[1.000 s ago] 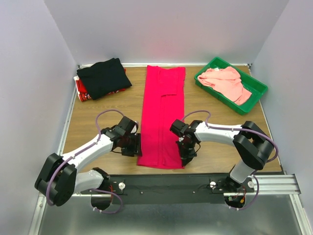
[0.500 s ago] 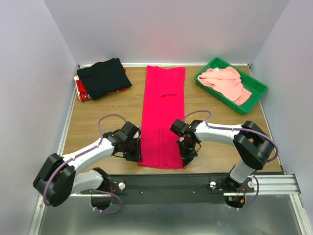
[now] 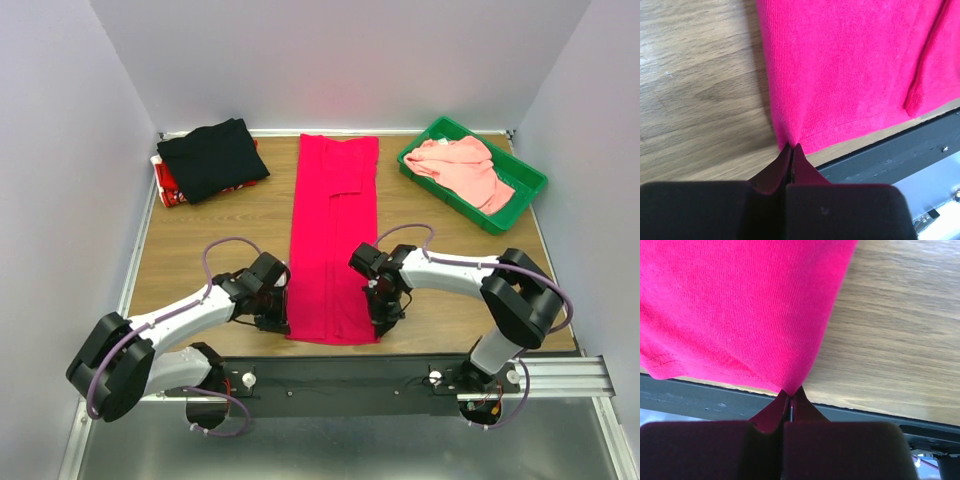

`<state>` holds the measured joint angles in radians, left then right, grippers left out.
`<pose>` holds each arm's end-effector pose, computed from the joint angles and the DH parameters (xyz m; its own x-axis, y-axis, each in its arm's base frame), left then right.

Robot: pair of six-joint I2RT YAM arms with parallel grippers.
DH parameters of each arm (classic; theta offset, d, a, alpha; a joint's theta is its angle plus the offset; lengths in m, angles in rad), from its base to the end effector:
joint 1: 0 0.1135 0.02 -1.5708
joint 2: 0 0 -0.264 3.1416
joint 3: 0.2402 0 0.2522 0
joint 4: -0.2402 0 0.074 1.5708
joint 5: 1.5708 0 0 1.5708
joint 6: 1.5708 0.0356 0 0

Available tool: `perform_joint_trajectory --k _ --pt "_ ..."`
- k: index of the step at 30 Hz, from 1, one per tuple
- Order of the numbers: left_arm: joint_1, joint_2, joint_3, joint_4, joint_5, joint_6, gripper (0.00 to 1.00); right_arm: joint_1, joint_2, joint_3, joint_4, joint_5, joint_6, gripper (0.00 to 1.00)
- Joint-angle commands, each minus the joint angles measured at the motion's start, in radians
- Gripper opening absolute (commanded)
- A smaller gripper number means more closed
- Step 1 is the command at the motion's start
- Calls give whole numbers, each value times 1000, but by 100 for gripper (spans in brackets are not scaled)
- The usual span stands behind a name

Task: Fold and stack the t-shirts
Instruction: Fold the tshirt

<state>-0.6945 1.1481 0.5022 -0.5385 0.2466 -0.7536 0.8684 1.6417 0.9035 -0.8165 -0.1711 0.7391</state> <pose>0.1361 -0.1246 0.1542 -0.9921 -0.0373 -0.1201 0.0171 0.9061 -0.4228 0.1647 0.2039 0.1473 -0.9853 -0.1366 0.1028 -0.1221 0.9831 0.1367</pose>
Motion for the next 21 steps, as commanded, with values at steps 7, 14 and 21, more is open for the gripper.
perform_joint_trajectory --k 7,14,21 --pt "-5 -47 188 -61 -110 -4 0 -17 -100 162 -148 148 62 0" --pt "3 53 307 -43 -168 65 0 -110 -51 278 -165 223 0 0" --pt "59 205 459 0 -228 189 0 -233 92 478 -151 314 -107 0"
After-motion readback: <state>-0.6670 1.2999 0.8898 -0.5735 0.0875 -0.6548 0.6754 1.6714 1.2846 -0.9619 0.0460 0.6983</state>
